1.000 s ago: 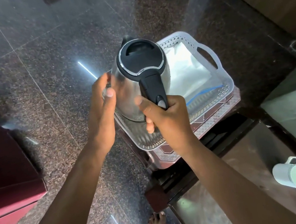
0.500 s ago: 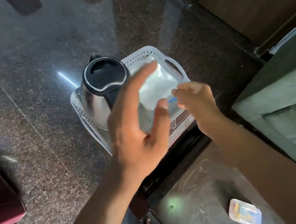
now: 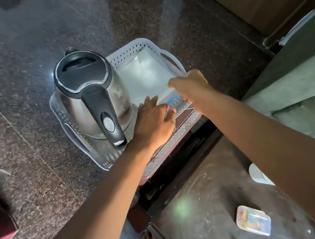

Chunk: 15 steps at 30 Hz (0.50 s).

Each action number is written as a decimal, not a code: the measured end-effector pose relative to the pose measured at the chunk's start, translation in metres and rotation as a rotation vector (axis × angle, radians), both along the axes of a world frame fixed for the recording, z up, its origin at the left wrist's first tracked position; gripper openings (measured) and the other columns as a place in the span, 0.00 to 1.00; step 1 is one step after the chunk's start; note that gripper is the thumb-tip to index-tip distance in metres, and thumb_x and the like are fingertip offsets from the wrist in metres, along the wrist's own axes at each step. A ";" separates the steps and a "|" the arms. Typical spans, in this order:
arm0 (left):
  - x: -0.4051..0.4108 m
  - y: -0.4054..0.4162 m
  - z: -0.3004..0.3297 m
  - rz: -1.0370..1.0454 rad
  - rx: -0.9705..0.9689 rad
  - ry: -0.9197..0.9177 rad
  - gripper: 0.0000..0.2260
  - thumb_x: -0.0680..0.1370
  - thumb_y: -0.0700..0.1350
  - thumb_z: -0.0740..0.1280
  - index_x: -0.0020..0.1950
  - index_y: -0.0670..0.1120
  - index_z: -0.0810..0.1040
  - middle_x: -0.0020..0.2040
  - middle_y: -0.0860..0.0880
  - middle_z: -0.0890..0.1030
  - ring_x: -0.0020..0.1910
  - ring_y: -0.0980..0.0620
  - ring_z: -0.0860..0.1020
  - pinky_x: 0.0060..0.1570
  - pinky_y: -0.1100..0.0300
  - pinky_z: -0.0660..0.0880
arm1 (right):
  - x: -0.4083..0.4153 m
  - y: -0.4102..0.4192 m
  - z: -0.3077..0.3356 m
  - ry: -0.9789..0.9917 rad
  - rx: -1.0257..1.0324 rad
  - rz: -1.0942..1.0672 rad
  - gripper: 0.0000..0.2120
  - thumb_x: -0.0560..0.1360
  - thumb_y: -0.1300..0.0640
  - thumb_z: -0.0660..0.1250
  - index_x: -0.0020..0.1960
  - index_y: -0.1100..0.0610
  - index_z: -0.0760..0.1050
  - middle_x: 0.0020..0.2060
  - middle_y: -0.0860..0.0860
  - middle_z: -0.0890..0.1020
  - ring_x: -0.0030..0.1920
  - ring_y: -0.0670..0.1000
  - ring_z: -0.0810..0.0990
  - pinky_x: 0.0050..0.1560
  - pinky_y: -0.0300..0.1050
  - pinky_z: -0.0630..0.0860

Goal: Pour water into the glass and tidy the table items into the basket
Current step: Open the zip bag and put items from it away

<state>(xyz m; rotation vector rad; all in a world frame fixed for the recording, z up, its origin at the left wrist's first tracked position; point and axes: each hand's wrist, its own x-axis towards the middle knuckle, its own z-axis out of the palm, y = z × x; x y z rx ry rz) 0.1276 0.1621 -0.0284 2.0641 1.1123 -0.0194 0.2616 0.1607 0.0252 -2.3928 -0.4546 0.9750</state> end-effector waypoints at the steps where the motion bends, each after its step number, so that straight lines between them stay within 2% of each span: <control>1: 0.002 0.002 -0.004 -0.022 -0.006 0.018 0.22 0.91 0.54 0.57 0.78 0.47 0.79 0.90 0.42 0.60 0.91 0.42 0.52 0.89 0.45 0.46 | 0.000 -0.001 0.000 -0.018 -0.014 0.030 0.32 0.64 0.43 0.69 0.66 0.52 0.74 0.53 0.53 0.82 0.56 0.59 0.83 0.61 0.62 0.81; 4: 0.004 0.005 -0.010 -0.048 0.007 0.054 0.23 0.91 0.55 0.56 0.78 0.45 0.79 0.89 0.42 0.62 0.91 0.41 0.54 0.88 0.44 0.48 | 0.001 -0.003 0.000 -0.068 -0.027 0.097 0.29 0.66 0.44 0.69 0.65 0.52 0.75 0.53 0.51 0.82 0.54 0.57 0.83 0.61 0.60 0.81; 7: 0.002 0.004 -0.007 -0.013 0.052 0.020 0.22 0.90 0.53 0.58 0.79 0.41 0.75 0.83 0.43 0.72 0.86 0.41 0.63 0.86 0.45 0.53 | 0.002 -0.007 0.002 -0.127 0.033 0.131 0.22 0.69 0.48 0.69 0.61 0.54 0.80 0.52 0.52 0.85 0.52 0.56 0.85 0.58 0.57 0.84; 10: -0.003 -0.002 0.002 0.069 0.061 -0.082 0.23 0.90 0.51 0.60 0.83 0.43 0.71 0.82 0.46 0.71 0.85 0.44 0.64 0.87 0.46 0.52 | 0.006 -0.015 0.003 -0.174 0.106 0.119 0.23 0.72 0.50 0.68 0.66 0.53 0.80 0.57 0.52 0.84 0.54 0.55 0.85 0.55 0.55 0.85; 12: -0.008 -0.009 0.010 0.132 0.057 -0.150 0.25 0.90 0.52 0.61 0.85 0.43 0.68 0.86 0.48 0.67 0.87 0.47 0.61 0.88 0.47 0.52 | 0.008 -0.018 0.003 -0.214 0.146 0.116 0.23 0.73 0.49 0.68 0.67 0.52 0.79 0.52 0.49 0.82 0.51 0.52 0.84 0.51 0.51 0.85; 15: -0.012 -0.021 0.022 0.187 0.049 -0.296 0.26 0.89 0.51 0.64 0.86 0.42 0.67 0.87 0.48 0.65 0.88 0.49 0.62 0.87 0.48 0.59 | 0.012 -0.019 0.002 -0.229 0.212 0.074 0.10 0.75 0.50 0.70 0.55 0.52 0.77 0.42 0.44 0.78 0.42 0.45 0.79 0.41 0.45 0.81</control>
